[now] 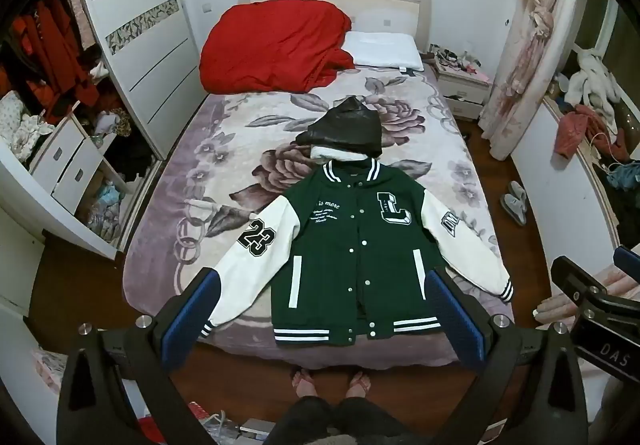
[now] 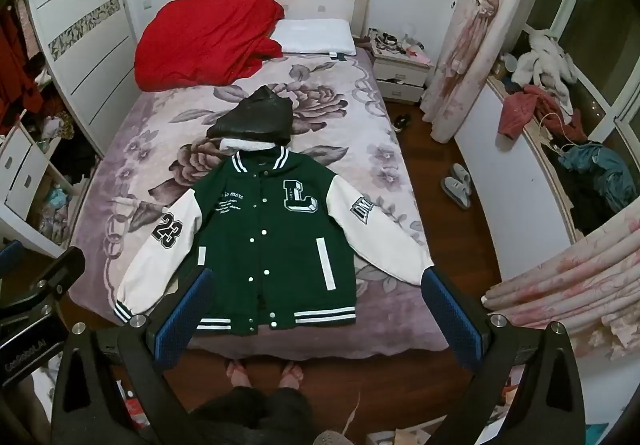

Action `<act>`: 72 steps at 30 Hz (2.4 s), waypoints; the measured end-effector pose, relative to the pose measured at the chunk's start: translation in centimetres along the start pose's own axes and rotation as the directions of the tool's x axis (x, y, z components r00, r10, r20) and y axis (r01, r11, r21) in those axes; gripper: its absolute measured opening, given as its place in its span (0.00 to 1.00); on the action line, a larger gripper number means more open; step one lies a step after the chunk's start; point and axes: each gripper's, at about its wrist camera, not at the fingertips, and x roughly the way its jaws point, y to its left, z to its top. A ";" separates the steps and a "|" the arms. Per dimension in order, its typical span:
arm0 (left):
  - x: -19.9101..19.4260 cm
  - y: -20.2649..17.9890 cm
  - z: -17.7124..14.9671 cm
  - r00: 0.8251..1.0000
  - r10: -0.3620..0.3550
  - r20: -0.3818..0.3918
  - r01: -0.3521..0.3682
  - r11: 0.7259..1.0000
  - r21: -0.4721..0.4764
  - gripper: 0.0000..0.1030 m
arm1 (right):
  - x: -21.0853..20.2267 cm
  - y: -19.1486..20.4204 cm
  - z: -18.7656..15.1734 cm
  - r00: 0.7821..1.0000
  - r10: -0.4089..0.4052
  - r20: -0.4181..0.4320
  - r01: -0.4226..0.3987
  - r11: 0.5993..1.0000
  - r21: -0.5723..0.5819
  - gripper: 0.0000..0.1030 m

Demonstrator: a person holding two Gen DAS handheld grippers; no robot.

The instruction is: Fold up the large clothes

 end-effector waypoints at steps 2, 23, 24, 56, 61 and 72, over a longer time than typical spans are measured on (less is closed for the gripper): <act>0.0 0.0 0.0 1.000 0.001 0.004 -0.001 1.000 -0.001 1.00 | 0.0 -0.2 -0.1 1.000 0.003 0.007 -0.003 1.000 0.003 1.00; 0.1 0.1 0.0 1.000 -0.001 0.012 0.001 1.000 -0.002 1.00 | 0.1 -0.4 -0.4 1.000 0.008 0.004 -0.008 1.000 -0.005 1.00; 0.0 0.1 0.0 1.000 -0.002 0.013 0.002 1.000 -0.002 1.00 | 0.0 -0.5 -0.4 1.000 0.007 0.005 -0.007 1.000 -0.005 1.00; 0.0 0.1 -0.1 1.000 -0.003 0.024 0.003 1.000 -0.004 1.00 | -1.7 0.7 0.9 1.000 0.014 0.023 -0.014 1.000 -0.005 1.00; -0.9 0.9 1.7 1.000 -0.002 0.030 0.002 1.000 -0.005 1.00 | -1.7 0.7 0.7 1.000 0.012 0.029 -0.012 1.000 -0.005 1.00; -2.0 -0.5 3.9 0.999 0.000 0.045 0.001 1.000 -0.012 1.00 | -1.9 0.6 0.9 0.999 0.014 0.030 -0.014 1.000 -0.003 1.00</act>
